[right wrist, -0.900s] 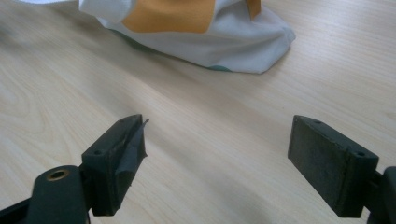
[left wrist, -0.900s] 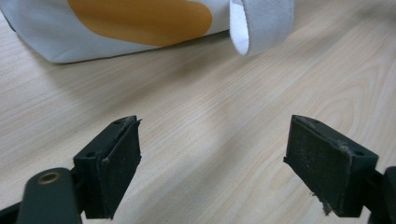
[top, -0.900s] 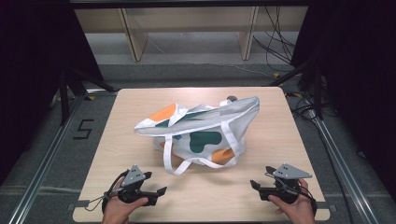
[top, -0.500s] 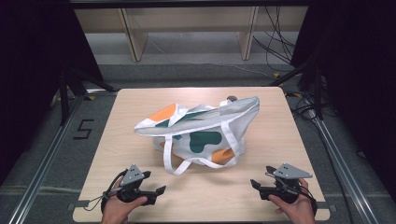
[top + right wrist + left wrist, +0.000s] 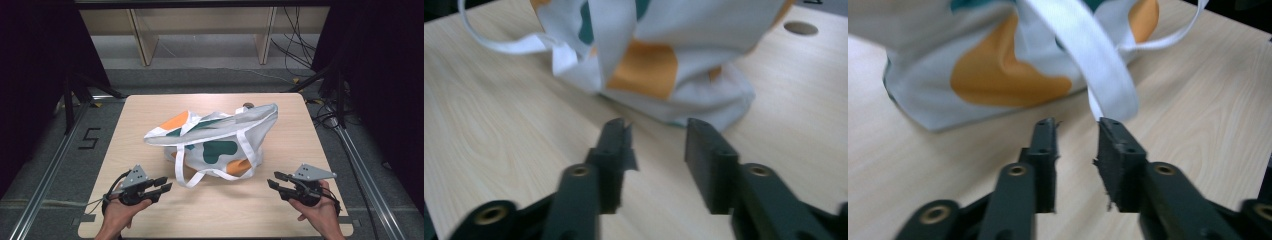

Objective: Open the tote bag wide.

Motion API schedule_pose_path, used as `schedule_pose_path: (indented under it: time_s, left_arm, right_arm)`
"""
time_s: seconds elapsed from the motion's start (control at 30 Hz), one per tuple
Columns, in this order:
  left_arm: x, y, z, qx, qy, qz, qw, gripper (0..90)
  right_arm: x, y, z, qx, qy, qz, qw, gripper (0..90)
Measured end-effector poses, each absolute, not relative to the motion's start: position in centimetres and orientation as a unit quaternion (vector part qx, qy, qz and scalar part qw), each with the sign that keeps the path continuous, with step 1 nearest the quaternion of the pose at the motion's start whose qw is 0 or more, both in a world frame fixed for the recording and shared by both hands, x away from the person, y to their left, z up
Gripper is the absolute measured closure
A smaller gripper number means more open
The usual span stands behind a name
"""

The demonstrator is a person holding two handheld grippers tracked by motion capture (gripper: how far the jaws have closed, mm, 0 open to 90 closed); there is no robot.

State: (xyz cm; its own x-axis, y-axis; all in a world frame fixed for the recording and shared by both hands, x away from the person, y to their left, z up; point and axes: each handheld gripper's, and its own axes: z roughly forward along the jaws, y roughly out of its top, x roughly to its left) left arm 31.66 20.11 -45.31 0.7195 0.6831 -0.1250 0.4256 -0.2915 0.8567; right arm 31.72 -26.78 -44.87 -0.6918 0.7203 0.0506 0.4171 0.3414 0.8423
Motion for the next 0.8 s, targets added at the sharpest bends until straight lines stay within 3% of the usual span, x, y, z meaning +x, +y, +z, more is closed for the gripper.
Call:
schedule_pose_path:
  time_s: [0.03, 0.13, 0.23, 0.63, 0.8]
  left_arm:
    - [31.7, 20.1, -45.3, 0.792, 0.350, 0.134, 0.482, 73.6]
    - [33.0, 19.7, -43.5, 0.793, 0.336, 0.138, 0.489, 79.8]
    - [35.1, 18.9, -41.0, 0.788, 0.329, 0.145, 0.500, 85.5]
    - [39.7, 15.8, -37.0, 0.799, 0.311, 0.144, 0.494, 88.6]
    - [42.8, 13.2, -36.7, 0.827, 0.304, 0.152, 0.447, 88.8]
  right_arm:
    - [31.7, -26.8, -44.9, 0.355, 0.802, 0.451, 0.168, 63.8]
    - [32.8, -25.9, -43.0, 0.334, 0.807, 0.456, 0.173, 78.0]
    - [34.7, -24.6, -40.6, 0.295, 0.815, 0.460, 0.191, 85.8]
    - [38.9, -20.6, -34.2, 0.252, 0.820, 0.467, 0.214, 90.0]
    - [42.2, -18.2, -33.2, 0.247, 0.842, 0.420, 0.229, 90.0]
